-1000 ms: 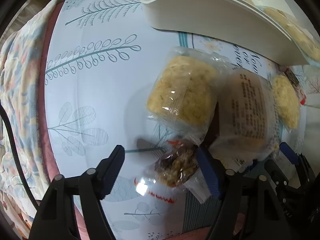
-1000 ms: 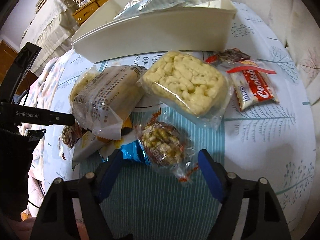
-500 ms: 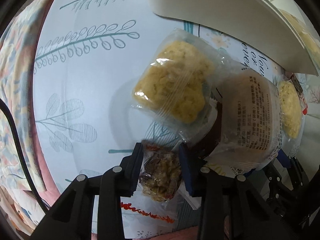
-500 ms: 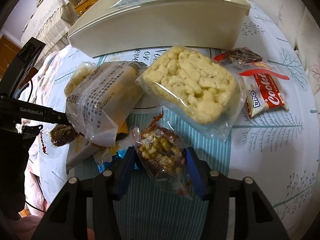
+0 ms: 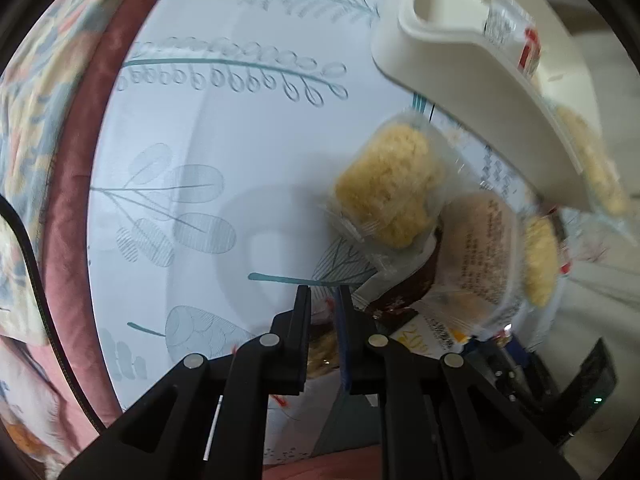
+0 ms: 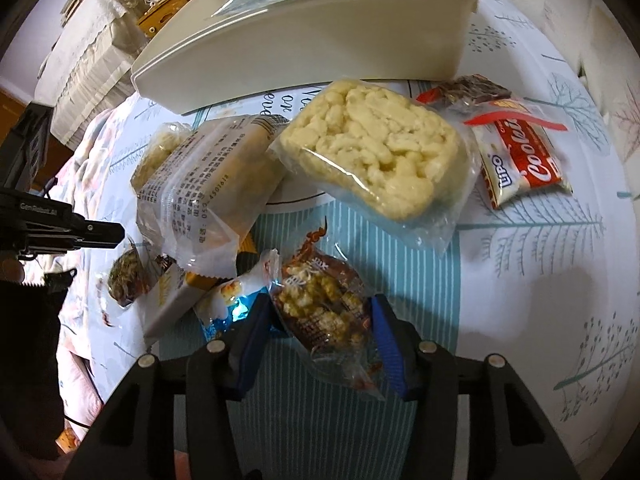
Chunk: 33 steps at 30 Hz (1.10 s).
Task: Organize snacks
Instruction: 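Grasp the small nut pack with the left gripper while the right grasps another nut pack, then carry both nut packs into the white tray and open both grippers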
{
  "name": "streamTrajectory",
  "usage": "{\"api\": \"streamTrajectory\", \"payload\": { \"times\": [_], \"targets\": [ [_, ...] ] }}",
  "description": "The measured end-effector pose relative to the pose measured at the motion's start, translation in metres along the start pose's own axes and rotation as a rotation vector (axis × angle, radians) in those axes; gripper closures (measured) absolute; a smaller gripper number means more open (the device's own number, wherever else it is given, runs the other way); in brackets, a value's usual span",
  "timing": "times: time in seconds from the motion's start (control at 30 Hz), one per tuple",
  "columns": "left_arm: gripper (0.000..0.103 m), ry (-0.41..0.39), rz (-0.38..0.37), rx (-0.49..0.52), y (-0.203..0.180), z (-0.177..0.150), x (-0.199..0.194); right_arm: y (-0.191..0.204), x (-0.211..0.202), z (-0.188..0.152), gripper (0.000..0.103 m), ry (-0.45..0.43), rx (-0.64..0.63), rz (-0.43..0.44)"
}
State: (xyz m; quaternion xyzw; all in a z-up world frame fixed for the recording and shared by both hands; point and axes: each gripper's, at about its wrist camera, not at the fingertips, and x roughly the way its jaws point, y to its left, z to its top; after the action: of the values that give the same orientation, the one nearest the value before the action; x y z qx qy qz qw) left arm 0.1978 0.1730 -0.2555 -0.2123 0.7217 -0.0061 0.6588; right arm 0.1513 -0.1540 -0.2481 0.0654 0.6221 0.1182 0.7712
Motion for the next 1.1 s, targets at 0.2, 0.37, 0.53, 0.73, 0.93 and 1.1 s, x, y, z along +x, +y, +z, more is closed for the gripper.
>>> {"api": "streamTrajectory", "payload": {
  "times": [0.2,0.37,0.53,0.73,0.93,1.1],
  "targets": [
    [0.083,-0.049,-0.072,-0.034,0.019,-0.015,-0.022,0.002,-0.013,-0.003,0.052,-0.023,0.021,0.012],
    [0.061,-0.044,-0.09,-0.084,0.023,-0.021,-0.021,0.004,-0.027,-0.004,0.052,-0.051,0.035,0.012],
    [0.044,-0.007,-0.103,-0.078,0.027,-0.028,-0.012,0.005,-0.038,-0.004,0.052,-0.072,0.064,0.012],
    [0.035,0.053,-0.05,-0.045,0.021,-0.031,0.005,0.007,-0.047,-0.007,0.052,-0.084,0.085,0.002],
    [0.032,0.097,0.0,-0.019,0.012,-0.028,0.018,0.008,-0.05,-0.009,0.052,-0.088,0.106,-0.005],
    [0.03,0.106,0.026,0.006,0.005,-0.024,0.023,0.006,-0.05,-0.011,0.052,-0.088,0.121,-0.009]
  ]
}}
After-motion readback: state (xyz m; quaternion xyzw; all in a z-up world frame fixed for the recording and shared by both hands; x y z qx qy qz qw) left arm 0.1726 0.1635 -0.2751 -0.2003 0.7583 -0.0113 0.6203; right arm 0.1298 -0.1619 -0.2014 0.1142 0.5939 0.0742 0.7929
